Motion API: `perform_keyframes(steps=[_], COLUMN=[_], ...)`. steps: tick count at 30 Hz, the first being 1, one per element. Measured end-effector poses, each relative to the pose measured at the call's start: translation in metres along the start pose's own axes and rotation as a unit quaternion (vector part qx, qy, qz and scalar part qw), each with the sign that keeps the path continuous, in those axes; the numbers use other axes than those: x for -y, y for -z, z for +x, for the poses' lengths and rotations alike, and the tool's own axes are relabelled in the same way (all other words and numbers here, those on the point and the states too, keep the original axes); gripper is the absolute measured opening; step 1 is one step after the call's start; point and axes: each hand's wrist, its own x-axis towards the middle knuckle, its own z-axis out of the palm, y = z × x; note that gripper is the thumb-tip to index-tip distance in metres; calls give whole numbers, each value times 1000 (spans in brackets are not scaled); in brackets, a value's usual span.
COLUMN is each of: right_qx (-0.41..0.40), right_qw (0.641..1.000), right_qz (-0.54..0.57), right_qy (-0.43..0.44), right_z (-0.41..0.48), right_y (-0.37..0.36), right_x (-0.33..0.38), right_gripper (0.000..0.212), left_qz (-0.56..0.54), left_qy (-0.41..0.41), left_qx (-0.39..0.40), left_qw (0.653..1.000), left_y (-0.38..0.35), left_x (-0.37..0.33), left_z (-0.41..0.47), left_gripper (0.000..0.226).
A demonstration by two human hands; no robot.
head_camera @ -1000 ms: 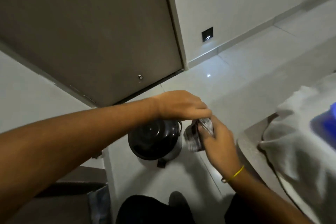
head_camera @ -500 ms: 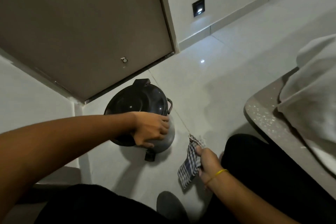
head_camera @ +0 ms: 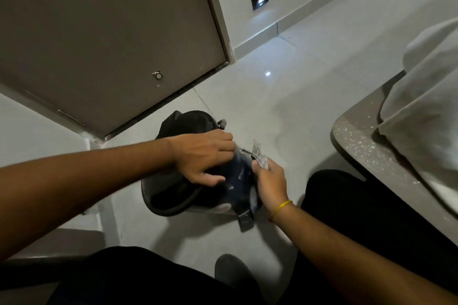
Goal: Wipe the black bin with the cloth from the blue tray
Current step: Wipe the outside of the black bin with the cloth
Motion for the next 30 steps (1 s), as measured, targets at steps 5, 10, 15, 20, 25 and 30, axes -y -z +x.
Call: perform_keyframes(steps=[5, 10, 15, 20, 25, 30], right_qx=[40, 203, 248, 67, 106, 234], right_qw=[992, 946, 919, 983, 965, 930], right_qz=[-105, -114, -119, -154, -131, -71], right_qy=[57, 223, 282, 66, 199, 275], right_z=[31, 6, -18, 44, 37, -15], right_y=[-20, -48, -27, -45, -78, -56], right_x=[30, 19, -47, -23, 12, -37], right_gripper=[39, 49, 60, 56, 51, 58], left_qz=[-31, -44, -19, -15, -32, -63], left_qy=[29, 47, 114, 155, 186, 265], left_qx=[-84, -125, -141, -144, -170, -203], left_qw=[996, 990, 983, 977, 967, 940], left_y=[-7, -19, -27, -26, -25, -23], left_x=[-20, -24, -22, -15, -2, 9], left_z=[-14, -41, -72, -71, -63, -54], left_gripper=[35, 34, 37, 38, 36, 36])
